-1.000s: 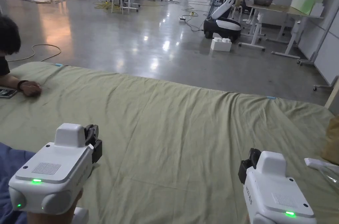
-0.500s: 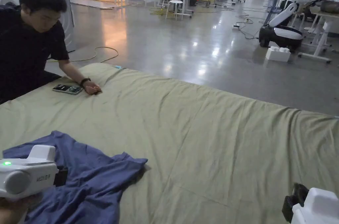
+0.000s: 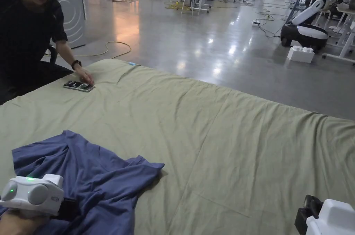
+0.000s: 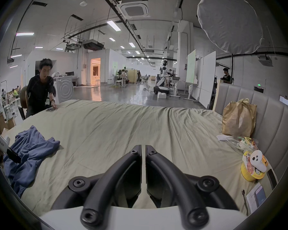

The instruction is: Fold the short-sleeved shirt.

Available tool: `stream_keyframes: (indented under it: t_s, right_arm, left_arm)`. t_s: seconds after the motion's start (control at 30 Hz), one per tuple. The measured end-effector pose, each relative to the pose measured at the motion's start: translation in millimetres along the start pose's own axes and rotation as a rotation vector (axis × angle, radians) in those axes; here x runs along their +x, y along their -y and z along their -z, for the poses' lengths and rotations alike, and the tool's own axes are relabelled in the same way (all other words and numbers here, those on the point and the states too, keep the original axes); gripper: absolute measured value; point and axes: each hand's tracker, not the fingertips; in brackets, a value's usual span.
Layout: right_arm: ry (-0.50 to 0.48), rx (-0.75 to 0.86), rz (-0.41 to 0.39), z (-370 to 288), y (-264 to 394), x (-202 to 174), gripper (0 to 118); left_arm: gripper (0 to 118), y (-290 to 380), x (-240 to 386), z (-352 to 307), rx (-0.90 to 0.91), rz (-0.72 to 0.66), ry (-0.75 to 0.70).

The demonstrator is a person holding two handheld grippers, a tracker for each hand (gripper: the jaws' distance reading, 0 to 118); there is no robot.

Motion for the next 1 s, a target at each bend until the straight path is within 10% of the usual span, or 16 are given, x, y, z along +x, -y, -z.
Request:
stream_keyframes:
  t_s: [0.07,0.13,0.57,1.0]
  right_arm:
    - [-0.011,-0.009,-0.009,-0.2,0.6,-1.3,5]
    - [-0.007,-0.007,-0.012,0.5,0.8,-2.3,5]
    - [-0.01,-0.028,0.003,-1.1,2.7,3.3,5]
    - [-0.01,0.012,0.029,-14.4,-6.2,18.2,5]
  left_arm:
    - [68,0.8,7.2,-6.0,0.064,0.022,-0.004]
    - [5,1.6,16.4,-10.5,0.128,0.079,-0.038]
    - [3,-13.9,1.9,-67.6,0.311,-0.056,0.069]
    - [3,-79.1,75.6,-207.2,0.686,0.096,0.195]
